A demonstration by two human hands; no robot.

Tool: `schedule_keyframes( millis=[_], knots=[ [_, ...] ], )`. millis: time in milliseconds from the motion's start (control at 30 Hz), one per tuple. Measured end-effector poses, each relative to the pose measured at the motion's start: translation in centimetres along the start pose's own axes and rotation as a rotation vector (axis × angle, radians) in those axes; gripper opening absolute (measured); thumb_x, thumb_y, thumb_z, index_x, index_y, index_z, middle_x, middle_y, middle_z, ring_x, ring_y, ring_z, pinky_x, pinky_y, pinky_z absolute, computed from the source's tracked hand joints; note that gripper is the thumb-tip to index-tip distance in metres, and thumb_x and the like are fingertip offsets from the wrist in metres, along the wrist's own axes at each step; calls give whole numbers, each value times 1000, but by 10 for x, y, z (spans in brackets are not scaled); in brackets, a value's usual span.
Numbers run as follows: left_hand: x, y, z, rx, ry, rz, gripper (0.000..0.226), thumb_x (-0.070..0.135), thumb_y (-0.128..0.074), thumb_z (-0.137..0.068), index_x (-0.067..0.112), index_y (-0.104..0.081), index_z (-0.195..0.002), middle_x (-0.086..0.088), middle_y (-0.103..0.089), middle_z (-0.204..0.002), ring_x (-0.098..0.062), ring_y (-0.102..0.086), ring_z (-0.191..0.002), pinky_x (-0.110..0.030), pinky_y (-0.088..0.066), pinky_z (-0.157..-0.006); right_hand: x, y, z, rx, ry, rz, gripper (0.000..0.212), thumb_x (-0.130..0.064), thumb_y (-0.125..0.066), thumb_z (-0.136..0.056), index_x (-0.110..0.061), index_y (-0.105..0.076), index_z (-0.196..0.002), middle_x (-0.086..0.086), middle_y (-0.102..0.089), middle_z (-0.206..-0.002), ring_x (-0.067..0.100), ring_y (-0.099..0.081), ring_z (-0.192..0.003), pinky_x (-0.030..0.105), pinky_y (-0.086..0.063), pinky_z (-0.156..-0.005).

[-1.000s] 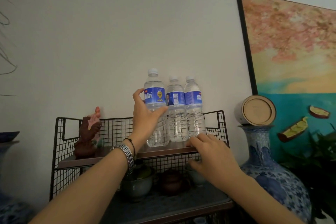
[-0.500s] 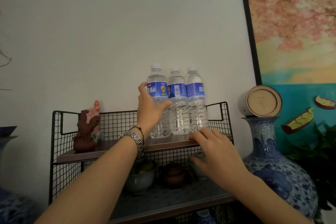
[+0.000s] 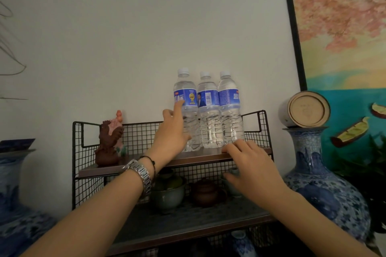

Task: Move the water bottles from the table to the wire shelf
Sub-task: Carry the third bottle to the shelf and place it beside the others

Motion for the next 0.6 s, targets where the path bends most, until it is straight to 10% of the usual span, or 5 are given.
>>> schedule_keyframes(
  millis=[600],
  knots=[
    [-4, -7, -7, -92, 24, 31, 94, 7, -72, -83, 28, -9, -149, -17, -39, -132, -20, -52, -94, -27, -41, -79, 1, -1, 2, 2, 8, 0, 45, -29, -70, -77, -22, -51, -118, -1, -54, -118, 19, -48, -109, 33, -43, -95]
  ],
)
Point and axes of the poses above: each hand's wrist, its own z-axis away from the middle knuckle, its own y-axis out of the back of the hand, x = y × z, the point moved 1 cm from there along -z, towards the middle knuckle
